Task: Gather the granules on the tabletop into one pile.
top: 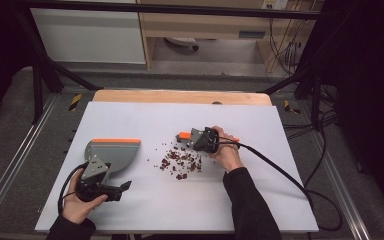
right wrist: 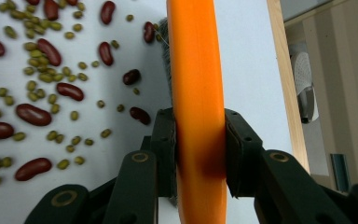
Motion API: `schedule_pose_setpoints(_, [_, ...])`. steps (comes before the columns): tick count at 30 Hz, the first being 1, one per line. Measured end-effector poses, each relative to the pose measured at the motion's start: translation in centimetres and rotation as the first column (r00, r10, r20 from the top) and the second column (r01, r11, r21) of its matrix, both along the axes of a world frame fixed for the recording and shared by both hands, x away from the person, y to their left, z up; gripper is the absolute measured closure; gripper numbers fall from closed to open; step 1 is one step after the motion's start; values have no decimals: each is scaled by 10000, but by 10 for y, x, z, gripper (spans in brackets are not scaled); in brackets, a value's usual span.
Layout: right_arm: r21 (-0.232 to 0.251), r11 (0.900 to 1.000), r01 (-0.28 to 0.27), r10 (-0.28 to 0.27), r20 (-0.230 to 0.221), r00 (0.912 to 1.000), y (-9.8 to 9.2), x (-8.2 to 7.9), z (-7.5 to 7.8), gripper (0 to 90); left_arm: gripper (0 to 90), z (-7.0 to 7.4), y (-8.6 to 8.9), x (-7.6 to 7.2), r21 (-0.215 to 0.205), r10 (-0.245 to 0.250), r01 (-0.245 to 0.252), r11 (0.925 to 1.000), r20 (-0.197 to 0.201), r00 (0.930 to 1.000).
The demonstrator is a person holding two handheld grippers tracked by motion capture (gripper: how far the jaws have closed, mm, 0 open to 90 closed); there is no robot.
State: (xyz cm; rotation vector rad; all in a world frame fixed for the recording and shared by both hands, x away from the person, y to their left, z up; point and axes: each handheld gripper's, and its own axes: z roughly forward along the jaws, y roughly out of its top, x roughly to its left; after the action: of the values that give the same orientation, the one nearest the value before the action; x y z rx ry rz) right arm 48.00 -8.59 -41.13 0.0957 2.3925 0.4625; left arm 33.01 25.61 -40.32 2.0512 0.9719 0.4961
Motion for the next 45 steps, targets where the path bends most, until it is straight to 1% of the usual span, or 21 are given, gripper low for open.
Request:
schedule_pose_setpoints(5, [38, 9997, -239, 239, -51, 9997, 4, -11, 2, 687, 51, 0, -1, 0, 10, -21, 21, 10000, -7, 10000])
schedule_pose_setpoints(14, [-67, 9994, -354, 354, -48, 9994, 6, -27, 2, 687, 51, 0, -1, -1, 41, -36, 36, 10000, -3, 10000])
schedule_pose_setpoints(17, [-136, 9987, -487, 487, -48, 9988, 7, -31, 3, 688, 51, -1, -1, -1, 37, -44, 44, 10000, -16, 10000])
schedule_pose_setpoints(19, [-132, 9988, -479, 480, 38, 9988, 7, -32, 5, 688, 51, -1, -1, -1, 23, -39, 39, 10000, -30, 10000])
schedule_pose_setpoints(22, [37, 9990, -446, 445, 263, 9987, 7, -31, 10, 688, 51, -1, -1, 0, 13, -33, 33, 10000, -32, 10000])
schedule_pose_setpoints(24, [237, 9989, -398, 389, 374, 9985, 8, -28, 13, 689, 51, -1, -2, 0, 26, -30, 30, 10000, -50, 10000])
schedule_pose_setpoints(25, [244, 9989, -397, 387, 411, 9984, 9, -25, 13, 689, 51, -1, -2, 0, 27, -39, 39, 10000, -54, 10000])
schedule_pose_setpoints(26, [131, 9993, -353, 346, 469, 9983, 11, -22, 13, 688, 51, -1, -2, 0, 30, -44, 45, 10000, -54, 10000])
schedule_pose_setpoints(27, [132, 9994, -324, 317, 535, 9981, 14, -18, 11, 688, 51, -1, -2, 0, 25, -37, 37, 10000, -48, 10000])
schedule_pose_setpoints(31, [-52, 9994, -348, 351, 558, 9978, 24, -5, 4, 688, 52, -1, -1, 0, -19, -35, 35, 10000, -21, 10000])
schedule_pose_setpoints(33, [-215, 9986, -481, 492, 533, 9974, 27, -2, 0, 688, 52, -1, -1, 0, -8, -55, 55, 10000, -30, 10000])
schedule_pose_setpoints(34, [-197, 9980, -599, 608, 475, 9970, 28, -2, -1, 688, 52, -1, 0, 0, -10, -52, 52, 10000, -25, 10000])
schedule_pose_setpoints(39, [-576, 9931, -1022, 1047, 431, 9936, 29, -10, -2, 687, 52, -1, 0, 0, -24, -41, 41, 10000, -2, 10000])
schedule_pose_setpoints(45, [-838, 9871, -1367, 1402, 382, 9894, 27, -24, 0, 688, 52, -1, 0, 0, 2, -22, 22, 10000, -24, 10000])
